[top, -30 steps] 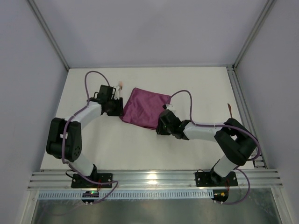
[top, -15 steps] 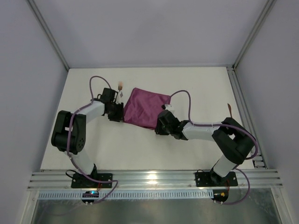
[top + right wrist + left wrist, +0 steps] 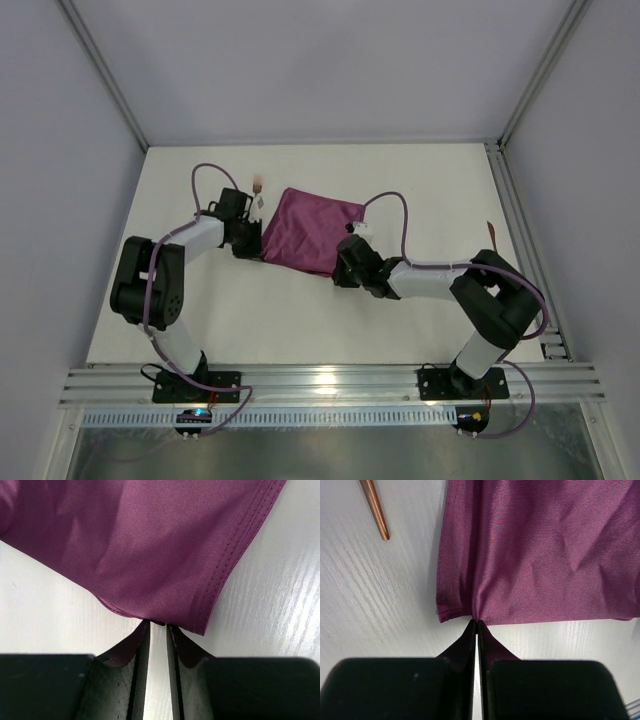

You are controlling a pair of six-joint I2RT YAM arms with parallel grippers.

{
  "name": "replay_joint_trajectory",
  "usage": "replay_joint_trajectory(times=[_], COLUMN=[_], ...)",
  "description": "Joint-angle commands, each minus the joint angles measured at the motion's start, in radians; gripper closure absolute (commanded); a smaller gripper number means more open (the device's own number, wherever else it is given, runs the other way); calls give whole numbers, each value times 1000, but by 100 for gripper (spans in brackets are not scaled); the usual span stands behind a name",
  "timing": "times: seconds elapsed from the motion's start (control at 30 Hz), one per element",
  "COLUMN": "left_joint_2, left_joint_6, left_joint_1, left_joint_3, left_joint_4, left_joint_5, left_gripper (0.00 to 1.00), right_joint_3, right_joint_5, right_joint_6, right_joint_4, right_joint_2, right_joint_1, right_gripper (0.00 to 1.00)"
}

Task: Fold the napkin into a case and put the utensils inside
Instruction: Smooth out the lower triangle-folded napkin at the center of the board.

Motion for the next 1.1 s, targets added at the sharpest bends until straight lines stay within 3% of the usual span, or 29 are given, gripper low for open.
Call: replay_joint_trajectory(times=[0.0, 0.13, 0.17, 0.63, 1.07], left_joint_2=[-7, -33, -37, -41, 8], left_joint_6=[0, 2, 3, 60, 106], left_joint_1=[-3, -3, -1, 49, 77], left_joint_3=[38, 40, 44, 70, 63], left_joint_4=[2, 1, -1, -33, -29], left_joint_5=[13, 13, 11, -12, -61], left_gripper=[100, 100, 100, 100, 100], right_joint_3=[23, 29, 31, -1, -8], right_joint_5=[64, 82, 87, 140, 81], right_joint_6=[23, 20, 19, 2, -73], right_joint_4=[43, 48, 45, 8, -1], right_joint_2=[4, 9, 12, -20, -37], right_joint_1=[5, 7, 7, -7, -22], right_gripper=[77, 89, 97, 97, 97])
